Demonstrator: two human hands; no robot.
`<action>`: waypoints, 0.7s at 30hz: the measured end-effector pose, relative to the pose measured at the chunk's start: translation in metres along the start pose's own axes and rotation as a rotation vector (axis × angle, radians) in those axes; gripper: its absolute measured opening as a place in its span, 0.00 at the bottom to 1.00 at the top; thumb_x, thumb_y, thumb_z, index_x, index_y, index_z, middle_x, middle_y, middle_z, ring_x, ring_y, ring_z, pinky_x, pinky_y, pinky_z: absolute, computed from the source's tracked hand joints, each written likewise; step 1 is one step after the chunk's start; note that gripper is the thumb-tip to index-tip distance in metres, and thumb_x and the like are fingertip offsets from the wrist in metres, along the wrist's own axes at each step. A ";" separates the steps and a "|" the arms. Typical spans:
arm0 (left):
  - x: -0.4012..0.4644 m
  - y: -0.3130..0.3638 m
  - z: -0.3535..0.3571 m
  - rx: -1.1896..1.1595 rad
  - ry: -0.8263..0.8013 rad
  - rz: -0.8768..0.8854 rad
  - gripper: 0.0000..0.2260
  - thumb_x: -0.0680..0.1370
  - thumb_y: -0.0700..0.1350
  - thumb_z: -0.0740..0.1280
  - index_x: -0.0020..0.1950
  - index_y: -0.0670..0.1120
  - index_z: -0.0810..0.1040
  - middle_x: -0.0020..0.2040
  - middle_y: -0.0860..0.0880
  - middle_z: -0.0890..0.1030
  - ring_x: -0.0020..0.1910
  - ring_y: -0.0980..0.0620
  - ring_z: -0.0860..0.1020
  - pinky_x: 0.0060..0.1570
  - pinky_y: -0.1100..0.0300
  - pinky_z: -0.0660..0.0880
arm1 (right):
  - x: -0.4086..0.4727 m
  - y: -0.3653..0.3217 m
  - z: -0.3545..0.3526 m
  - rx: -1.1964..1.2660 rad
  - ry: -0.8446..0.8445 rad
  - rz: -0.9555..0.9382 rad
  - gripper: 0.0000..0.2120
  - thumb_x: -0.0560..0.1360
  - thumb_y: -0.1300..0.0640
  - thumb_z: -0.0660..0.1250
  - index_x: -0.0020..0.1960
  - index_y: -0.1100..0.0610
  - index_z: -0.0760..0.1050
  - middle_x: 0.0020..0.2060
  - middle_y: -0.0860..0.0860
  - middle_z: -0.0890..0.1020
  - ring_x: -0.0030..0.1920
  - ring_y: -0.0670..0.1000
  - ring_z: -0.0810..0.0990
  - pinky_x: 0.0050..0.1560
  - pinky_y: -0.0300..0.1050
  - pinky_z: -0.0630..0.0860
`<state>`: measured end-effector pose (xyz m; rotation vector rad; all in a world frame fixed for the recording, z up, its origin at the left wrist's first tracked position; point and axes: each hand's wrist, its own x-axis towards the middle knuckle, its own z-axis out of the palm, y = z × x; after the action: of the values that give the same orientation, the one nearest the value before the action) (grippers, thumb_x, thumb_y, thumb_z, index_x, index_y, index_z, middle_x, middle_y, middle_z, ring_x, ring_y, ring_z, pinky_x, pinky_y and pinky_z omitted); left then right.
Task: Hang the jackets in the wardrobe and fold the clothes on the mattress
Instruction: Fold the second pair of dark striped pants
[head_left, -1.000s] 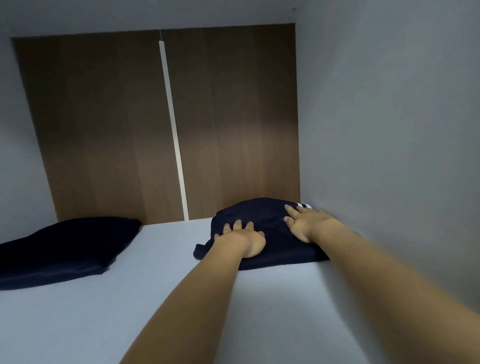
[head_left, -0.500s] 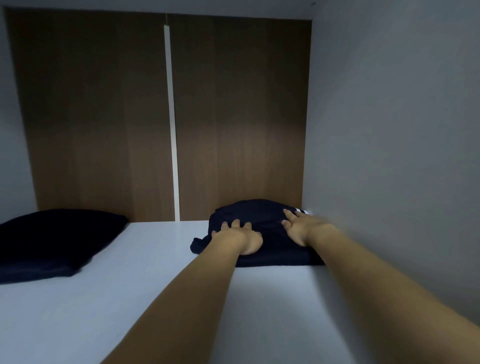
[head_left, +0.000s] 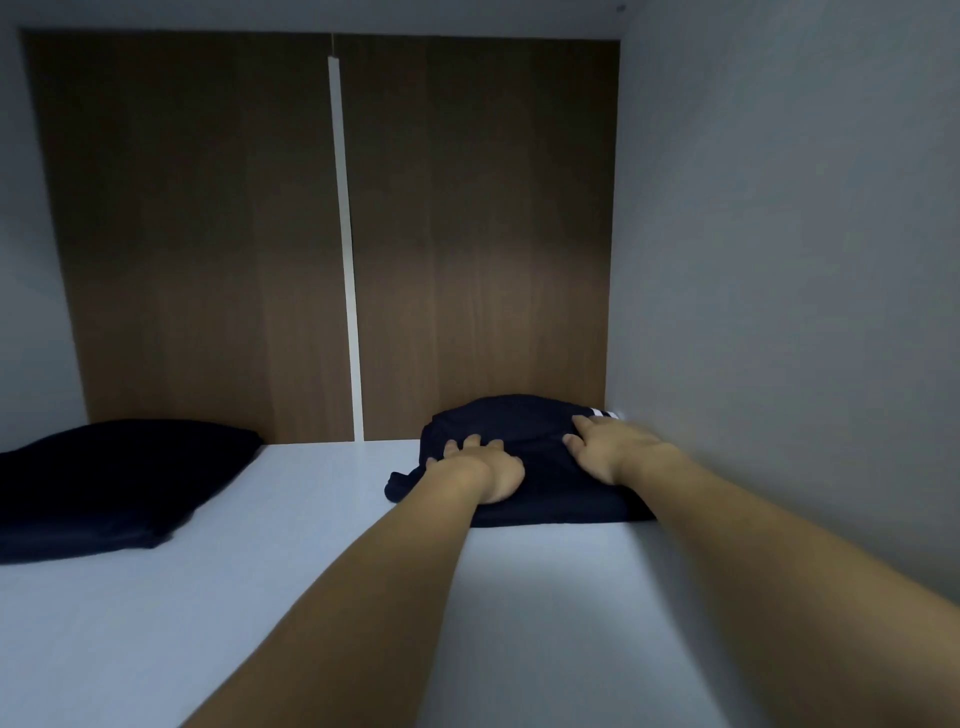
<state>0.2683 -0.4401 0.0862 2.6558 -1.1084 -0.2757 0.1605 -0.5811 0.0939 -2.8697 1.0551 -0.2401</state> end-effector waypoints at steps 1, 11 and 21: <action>-0.003 0.000 -0.002 -0.013 0.036 0.015 0.25 0.83 0.52 0.50 0.80 0.49 0.56 0.81 0.47 0.52 0.79 0.42 0.50 0.76 0.41 0.50 | -0.009 -0.001 -0.006 0.000 0.033 -0.012 0.24 0.83 0.45 0.48 0.74 0.57 0.63 0.75 0.55 0.64 0.76 0.56 0.58 0.72 0.51 0.60; -0.085 0.002 -0.036 -0.015 0.558 0.300 0.15 0.84 0.48 0.54 0.64 0.41 0.72 0.64 0.45 0.74 0.64 0.45 0.71 0.62 0.54 0.67 | -0.118 -0.015 -0.060 0.104 0.180 -0.089 0.22 0.81 0.53 0.59 0.73 0.57 0.65 0.69 0.55 0.71 0.66 0.57 0.71 0.58 0.45 0.69; -0.191 -0.020 -0.050 -0.023 0.647 0.438 0.22 0.85 0.48 0.53 0.77 0.41 0.60 0.77 0.44 0.63 0.77 0.44 0.57 0.76 0.51 0.52 | -0.247 -0.042 -0.083 0.239 0.319 0.024 0.23 0.78 0.56 0.60 0.72 0.59 0.65 0.69 0.56 0.71 0.68 0.58 0.71 0.65 0.53 0.71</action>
<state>0.1628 -0.2813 0.1430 2.1325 -1.3661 0.6007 -0.0125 -0.3899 0.1507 -2.6564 1.0228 -0.7867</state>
